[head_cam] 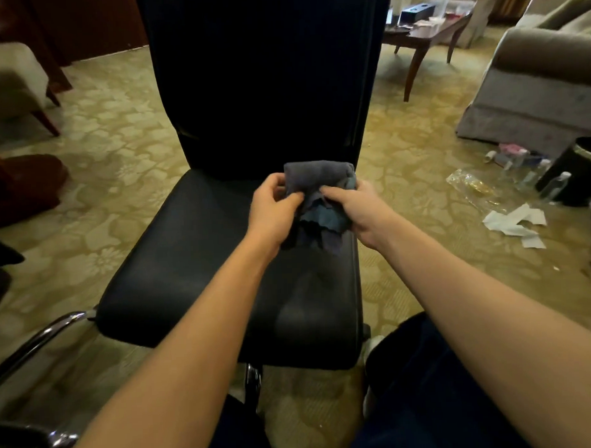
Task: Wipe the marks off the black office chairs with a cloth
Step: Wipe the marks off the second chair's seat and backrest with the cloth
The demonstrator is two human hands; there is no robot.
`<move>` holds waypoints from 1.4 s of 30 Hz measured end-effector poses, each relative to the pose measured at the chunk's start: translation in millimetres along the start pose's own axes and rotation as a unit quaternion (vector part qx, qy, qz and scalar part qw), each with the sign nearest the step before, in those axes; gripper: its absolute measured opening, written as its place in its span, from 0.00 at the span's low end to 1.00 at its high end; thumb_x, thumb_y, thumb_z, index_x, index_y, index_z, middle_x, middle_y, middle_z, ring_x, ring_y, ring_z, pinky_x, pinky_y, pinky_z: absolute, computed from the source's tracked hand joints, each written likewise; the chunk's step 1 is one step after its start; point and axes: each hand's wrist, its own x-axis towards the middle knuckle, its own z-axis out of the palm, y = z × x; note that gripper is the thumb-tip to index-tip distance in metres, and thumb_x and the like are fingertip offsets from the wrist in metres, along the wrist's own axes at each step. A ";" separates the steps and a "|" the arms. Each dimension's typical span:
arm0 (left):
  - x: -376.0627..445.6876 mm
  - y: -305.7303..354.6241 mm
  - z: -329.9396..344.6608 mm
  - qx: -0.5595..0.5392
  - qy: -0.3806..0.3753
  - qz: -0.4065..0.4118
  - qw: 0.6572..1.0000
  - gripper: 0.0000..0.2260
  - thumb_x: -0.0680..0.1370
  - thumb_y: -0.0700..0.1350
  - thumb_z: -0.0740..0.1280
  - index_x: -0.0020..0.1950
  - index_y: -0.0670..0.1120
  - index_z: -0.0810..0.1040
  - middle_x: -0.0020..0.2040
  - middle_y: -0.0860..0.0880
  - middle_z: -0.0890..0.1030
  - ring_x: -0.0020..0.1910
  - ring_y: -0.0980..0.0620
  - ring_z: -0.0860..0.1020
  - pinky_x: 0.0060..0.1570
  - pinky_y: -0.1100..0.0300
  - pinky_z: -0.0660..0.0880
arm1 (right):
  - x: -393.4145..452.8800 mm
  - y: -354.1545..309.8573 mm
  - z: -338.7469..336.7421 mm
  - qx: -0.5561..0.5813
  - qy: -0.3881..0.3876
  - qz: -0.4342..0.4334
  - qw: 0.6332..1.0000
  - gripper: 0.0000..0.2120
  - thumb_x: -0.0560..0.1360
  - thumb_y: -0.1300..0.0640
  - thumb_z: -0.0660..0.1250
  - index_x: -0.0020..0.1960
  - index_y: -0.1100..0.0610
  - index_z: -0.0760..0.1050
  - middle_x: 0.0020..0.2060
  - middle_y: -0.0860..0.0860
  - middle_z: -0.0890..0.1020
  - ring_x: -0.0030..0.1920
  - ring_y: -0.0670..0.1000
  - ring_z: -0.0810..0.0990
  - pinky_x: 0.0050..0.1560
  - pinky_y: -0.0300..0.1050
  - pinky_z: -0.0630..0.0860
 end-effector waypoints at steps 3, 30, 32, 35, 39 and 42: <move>-24.3 -20.4 15.3 0.001 -0.001 -0.021 1.000 0.07 0.78 0.35 0.68 0.52 0.46 0.77 0.47 0.45 0.83 0.47 0.51 0.81 0.45 0.60 0.78 | -18.0 21.0 -22.4 -0.079 -0.001 -0.058 0.995 0.06 0.77 0.65 0.68 0.53 0.61 0.78 0.45 0.56 0.83 0.46 0.52 0.82 0.47 0.45 0.80; -178.1 -158.6 -132.2 0.164 0.240 -0.337 0.896 0.05 0.72 0.43 0.66 0.46 0.51 0.76 0.44 0.43 0.82 0.45 0.42 0.81 0.50 0.44 0.80 | -140.4 196.4 143.5 -0.472 -0.306 -0.124 0.817 0.11 0.76 0.61 0.65 0.57 0.60 0.70 0.57 0.60 0.78 0.57 0.62 0.77 0.52 0.52 0.74; -173.5 -132.2 -125.8 0.181 0.264 -0.248 0.914 0.04 0.77 0.42 0.66 0.48 0.52 0.75 0.42 0.49 0.80 0.42 0.50 0.79 0.43 0.52 0.78 | -140.6 175.7 143.9 -0.368 -0.240 -0.130 0.889 0.09 0.75 0.60 0.66 0.53 0.59 0.70 0.52 0.60 0.80 0.52 0.61 0.79 0.48 0.51 0.75; -163.3 -107.6 -114.8 0.221 0.278 -0.141 0.924 0.02 0.78 0.44 0.66 0.47 0.50 0.75 0.39 0.53 0.78 0.38 0.55 0.77 0.36 0.59 0.69 | -127.6 145.6 134.6 -0.302 -0.169 -0.137 0.928 0.10 0.74 0.59 0.67 0.47 0.56 0.65 0.44 0.60 0.81 0.45 0.60 0.79 0.42 0.51 0.74; -151.6 -128.5 -76.4 0.332 0.131 -0.182 0.916 0.06 0.78 0.48 0.67 0.45 0.48 0.72 0.40 0.45 0.81 0.45 0.40 0.80 0.42 0.52 0.71 | -113.5 158.1 89.4 -0.373 -0.155 -0.066 0.912 0.08 0.75 0.57 0.66 0.51 0.58 0.70 0.46 0.60 0.81 0.47 0.62 0.80 0.44 0.52 0.76; -151.3 -129.9 -36.9 0.429 0.074 -0.170 0.884 0.07 0.79 0.51 0.64 0.50 0.49 0.71 0.47 0.42 0.82 0.49 0.37 0.80 0.44 0.51 0.72 | -126.8 176.7 47.3 -0.332 -0.090 -0.057 0.937 0.04 0.75 0.59 0.68 0.47 0.57 0.73 0.40 0.53 0.81 0.41 0.50 0.79 0.41 0.43 0.71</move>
